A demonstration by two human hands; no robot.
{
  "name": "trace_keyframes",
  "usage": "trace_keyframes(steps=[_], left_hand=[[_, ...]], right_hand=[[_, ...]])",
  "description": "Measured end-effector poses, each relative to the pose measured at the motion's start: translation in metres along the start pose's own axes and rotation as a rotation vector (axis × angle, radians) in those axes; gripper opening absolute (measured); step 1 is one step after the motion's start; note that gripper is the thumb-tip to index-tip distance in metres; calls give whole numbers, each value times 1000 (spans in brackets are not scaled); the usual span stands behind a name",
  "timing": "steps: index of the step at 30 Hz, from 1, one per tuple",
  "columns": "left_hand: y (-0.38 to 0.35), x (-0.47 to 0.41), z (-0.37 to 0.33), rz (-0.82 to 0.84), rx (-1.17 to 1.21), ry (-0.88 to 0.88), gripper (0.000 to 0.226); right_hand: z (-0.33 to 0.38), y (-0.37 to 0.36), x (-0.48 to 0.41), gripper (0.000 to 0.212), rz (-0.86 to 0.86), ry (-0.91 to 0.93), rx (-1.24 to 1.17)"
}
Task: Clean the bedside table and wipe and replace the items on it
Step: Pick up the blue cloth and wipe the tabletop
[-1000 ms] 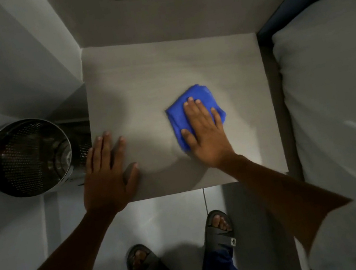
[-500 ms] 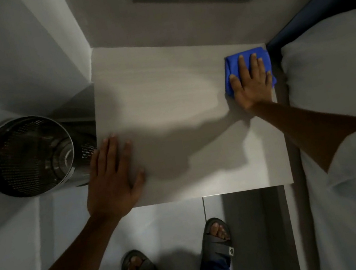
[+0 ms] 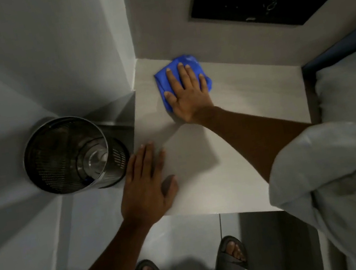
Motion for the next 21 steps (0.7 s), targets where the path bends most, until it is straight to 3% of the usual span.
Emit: trace_keyframes(steps=[4, 7, 10, 13, 16, 19, 21], left_hand=[[6, -1, -1, -23, 78, 57, 66], [18, 20, 3, -99, 215, 358, 59], [32, 66, 10, 10, 341, 666, 61], [44, 88, 13, 136, 372, 776, 53], [55, 75, 2, 76, 575, 883, 29], [73, 66, -16, 20, 710, 1071, 41], [82, 66, -28, 48, 706, 1086, 40]], right_hand=[[46, -4, 1, 62, 82, 92, 20], [57, -11, 33, 62, 85, 153, 22], [70, -21, 80, 61, 95, 193, 15], [85, -24, 141, 61, 86, 233, -10], [90, -21, 204, 58, 117, 235, -71], [96, -12, 237, 52, 217, 62, -360], [99, 3, 241, 52, 325, -362, -746]])
Point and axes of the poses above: each hand's wrist, its own x-axis away from the middle knuckle, its own y-axis out of the back of the hand, z = x × y, the point moved 2 cm from there along -x, towards the middle knuckle, and after that the axes turned 13 degrees about -z, right-handed, at the moved point
